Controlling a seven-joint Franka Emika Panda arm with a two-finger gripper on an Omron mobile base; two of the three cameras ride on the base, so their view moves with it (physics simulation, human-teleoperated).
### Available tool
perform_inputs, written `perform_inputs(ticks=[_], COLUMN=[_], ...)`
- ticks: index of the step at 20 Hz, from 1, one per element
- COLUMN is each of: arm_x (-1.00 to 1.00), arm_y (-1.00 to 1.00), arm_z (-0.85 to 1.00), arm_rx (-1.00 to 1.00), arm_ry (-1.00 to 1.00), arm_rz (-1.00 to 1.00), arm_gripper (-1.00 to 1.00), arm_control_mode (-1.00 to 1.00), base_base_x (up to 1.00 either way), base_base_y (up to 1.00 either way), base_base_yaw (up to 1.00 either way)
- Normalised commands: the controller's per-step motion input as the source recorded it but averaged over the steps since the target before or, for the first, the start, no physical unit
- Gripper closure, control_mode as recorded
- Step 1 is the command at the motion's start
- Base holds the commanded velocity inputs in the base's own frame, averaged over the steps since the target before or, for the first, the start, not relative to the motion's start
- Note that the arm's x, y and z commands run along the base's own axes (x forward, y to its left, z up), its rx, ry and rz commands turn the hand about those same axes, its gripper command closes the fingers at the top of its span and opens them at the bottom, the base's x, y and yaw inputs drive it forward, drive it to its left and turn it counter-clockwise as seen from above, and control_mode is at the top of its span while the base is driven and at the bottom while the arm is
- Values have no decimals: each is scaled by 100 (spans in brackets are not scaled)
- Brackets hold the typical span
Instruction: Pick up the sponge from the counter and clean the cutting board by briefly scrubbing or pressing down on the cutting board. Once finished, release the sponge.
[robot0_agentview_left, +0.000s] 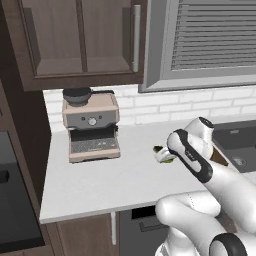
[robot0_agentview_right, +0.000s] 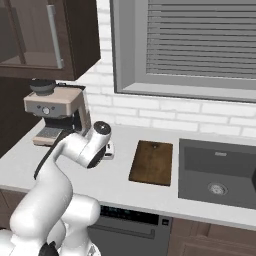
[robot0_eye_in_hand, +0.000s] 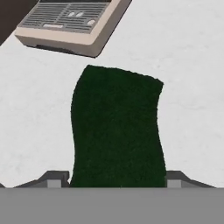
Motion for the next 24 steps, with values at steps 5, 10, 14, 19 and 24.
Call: perform_inputs(ticks=[5,10,14,19,24], arm_x=[0,13,6,21,21], arm_y=[-67,-71,-71,-63,-34], arm_z=[9,0,-11,-26,-6], arm_rx=[-37,-18,0,0,0], arm_ry=[0,2,4,5,5], arm_rz=[0,-1,0,0,0], arm_gripper=[100,100,100,100,100], arm_control_mode=[-100,-100,-100,-100,-100], base_base_x=[0,0,0,0,0], base_base_y=[0,0,0,0,0], base_base_yaw=[0,0,0,0,0])
